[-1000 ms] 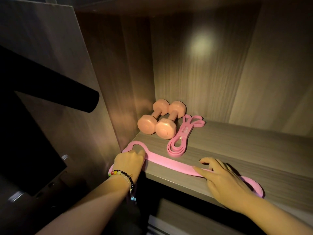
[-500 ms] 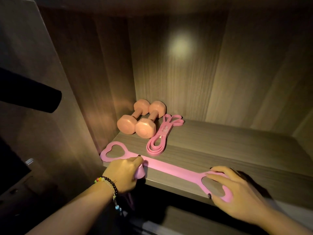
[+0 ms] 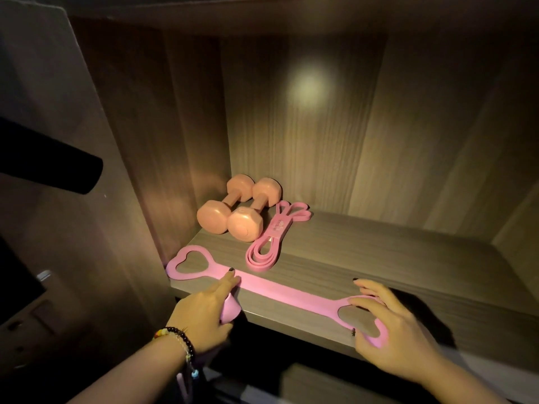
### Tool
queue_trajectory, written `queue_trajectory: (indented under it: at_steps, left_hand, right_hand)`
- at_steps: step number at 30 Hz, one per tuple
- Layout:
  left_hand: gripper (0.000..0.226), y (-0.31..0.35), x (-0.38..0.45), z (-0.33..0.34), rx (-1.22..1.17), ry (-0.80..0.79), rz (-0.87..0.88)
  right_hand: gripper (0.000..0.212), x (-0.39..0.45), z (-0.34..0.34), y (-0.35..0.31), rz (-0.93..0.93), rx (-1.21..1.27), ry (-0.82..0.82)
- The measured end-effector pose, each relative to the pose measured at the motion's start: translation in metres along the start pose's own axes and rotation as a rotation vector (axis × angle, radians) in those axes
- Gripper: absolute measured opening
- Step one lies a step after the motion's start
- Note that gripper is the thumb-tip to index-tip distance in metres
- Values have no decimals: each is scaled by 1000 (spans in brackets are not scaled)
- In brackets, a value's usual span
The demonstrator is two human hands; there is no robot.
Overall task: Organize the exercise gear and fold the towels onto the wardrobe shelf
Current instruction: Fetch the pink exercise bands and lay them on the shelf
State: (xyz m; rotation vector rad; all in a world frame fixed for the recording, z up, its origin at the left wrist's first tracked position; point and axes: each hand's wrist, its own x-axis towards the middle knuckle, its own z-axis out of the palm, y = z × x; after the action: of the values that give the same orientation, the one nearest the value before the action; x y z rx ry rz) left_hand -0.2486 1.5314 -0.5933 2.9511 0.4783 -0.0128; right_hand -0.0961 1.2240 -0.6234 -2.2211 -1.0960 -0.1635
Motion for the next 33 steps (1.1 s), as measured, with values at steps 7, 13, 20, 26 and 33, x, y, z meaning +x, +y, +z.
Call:
queue_trajectory:
  at_steps: [7, 13, 20, 26, 33]
  left_hand:
    - [84, 3, 0, 18, -44, 49, -168]
    - [84, 3, 1, 19, -133, 58, -222]
    - [86, 1, 0, 22, -201, 37, -206]
    - [101, -10, -4, 12, -50, -106, -128]
    - [73, 9, -18, -9, -225, 14, -275]
  right_hand:
    - [59, 4, 0, 0, 112, -168, -114]
    - [57, 5, -2, -5, 132, -205, -172]
    - [69, 41, 28, -66, -78, -190, -137]
    - [75, 53, 71, -85, -142, -448, -404]
    - [78, 48, 63, -94, -102, -377, -438]
